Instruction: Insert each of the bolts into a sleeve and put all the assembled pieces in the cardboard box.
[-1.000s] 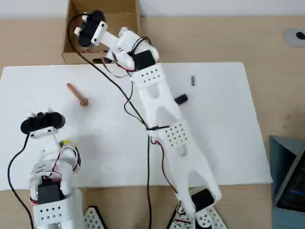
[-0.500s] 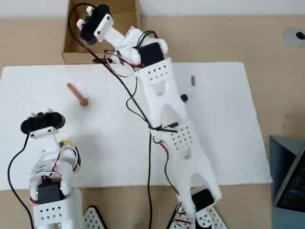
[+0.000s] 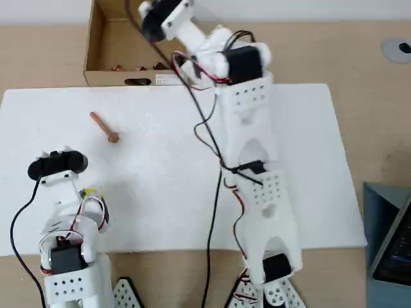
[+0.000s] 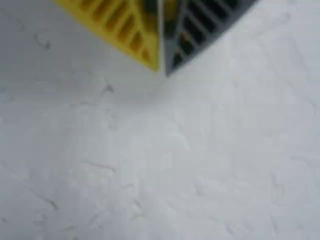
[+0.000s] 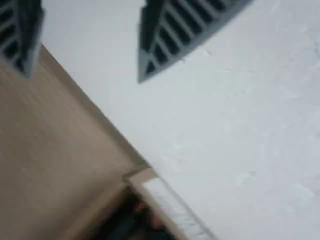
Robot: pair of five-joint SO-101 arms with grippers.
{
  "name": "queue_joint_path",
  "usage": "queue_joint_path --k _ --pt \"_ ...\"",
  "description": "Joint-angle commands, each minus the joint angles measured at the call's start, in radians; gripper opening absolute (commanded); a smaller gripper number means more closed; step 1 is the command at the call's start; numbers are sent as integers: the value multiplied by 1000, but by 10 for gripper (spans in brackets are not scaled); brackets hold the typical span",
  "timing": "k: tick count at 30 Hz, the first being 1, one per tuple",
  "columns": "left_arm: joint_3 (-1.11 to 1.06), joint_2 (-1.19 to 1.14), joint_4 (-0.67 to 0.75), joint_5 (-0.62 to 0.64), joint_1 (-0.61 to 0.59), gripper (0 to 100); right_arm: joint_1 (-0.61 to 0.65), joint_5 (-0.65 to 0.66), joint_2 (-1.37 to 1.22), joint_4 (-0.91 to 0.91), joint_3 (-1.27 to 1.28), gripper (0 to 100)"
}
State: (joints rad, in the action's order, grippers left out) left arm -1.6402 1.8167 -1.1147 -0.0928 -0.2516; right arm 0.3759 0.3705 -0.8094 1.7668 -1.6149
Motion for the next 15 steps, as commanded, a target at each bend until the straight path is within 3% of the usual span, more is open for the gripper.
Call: queue_joint_path --k 1,6,15 --pt "6 5 17 2 -9 3 -44 -46 102 23 -22 160" --pt "6 5 17 2 -9 3 -79 -130 232 23 166 160" --pt "6 5 17 2 -9 3 -136 -374 588 21 748 160"
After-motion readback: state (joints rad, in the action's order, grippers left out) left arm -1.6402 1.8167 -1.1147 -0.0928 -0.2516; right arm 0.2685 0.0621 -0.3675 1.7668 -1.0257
